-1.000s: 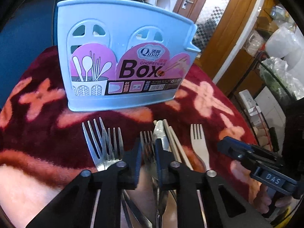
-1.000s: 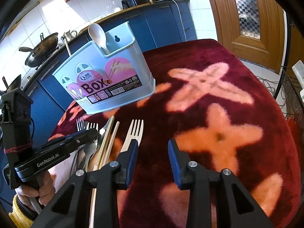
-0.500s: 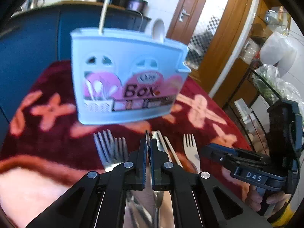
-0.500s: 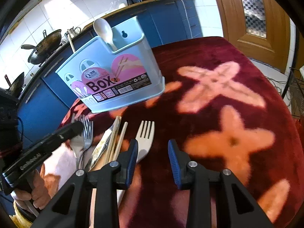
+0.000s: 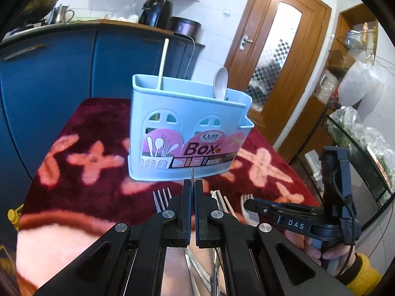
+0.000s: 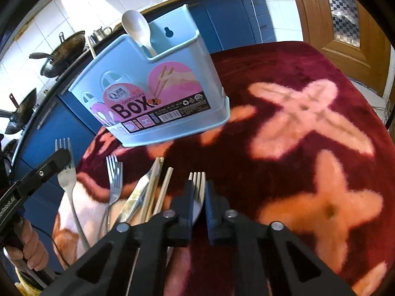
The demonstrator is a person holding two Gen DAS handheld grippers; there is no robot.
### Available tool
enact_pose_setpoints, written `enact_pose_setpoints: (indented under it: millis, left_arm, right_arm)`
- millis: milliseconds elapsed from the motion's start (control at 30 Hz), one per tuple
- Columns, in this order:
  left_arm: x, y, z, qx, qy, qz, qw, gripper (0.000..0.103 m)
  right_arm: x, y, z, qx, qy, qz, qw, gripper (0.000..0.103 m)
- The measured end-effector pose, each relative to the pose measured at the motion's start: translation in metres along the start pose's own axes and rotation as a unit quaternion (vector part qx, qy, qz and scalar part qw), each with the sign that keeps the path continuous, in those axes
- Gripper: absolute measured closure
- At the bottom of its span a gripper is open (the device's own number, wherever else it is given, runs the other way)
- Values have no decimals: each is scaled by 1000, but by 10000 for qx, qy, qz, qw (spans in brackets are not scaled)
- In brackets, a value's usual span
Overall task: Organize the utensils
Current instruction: 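Grasp the white plastic fork with the right tool while the left tool grasps a metal utensil, then lift and carry both held utensils over the blue holder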
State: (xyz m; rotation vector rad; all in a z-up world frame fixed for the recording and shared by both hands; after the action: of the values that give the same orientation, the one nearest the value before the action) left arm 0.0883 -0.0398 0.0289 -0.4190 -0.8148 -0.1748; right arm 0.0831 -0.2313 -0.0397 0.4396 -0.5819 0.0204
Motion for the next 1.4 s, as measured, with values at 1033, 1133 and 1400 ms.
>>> enact_pose_setpoints:
  millis: [1033, 1133, 1400]
  left_arm:
    - [65, -4, 68, 345, -1204, -257, 9918, 102]
    - [81, -4, 78, 458, -1448, -351, 9878, 102]
    - [127, 2, 97, 867, -1927, -513, 9761, 102]
  right_arm:
    - [57, 49, 143, -816, -2699, 618, 9574, 99]
    - [66, 50, 146, -858, -2806, 607, 9541, 99]
    - [79, 50, 141, -953, -2829, 636, 9523, 99]
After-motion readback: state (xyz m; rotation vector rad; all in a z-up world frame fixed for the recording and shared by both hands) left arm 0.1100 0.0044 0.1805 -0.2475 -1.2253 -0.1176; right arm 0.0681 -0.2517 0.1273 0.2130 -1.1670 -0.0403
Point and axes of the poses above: each gripper's, at about its wrist camera, not at the fingertips, and z roughly against the way its jaws point, y to its left, x to its top, the point moved 5 cm from there along -z, roughly the way its jaws point, and after that the axes turned 3 degrees about y, right-handed, at the moved point
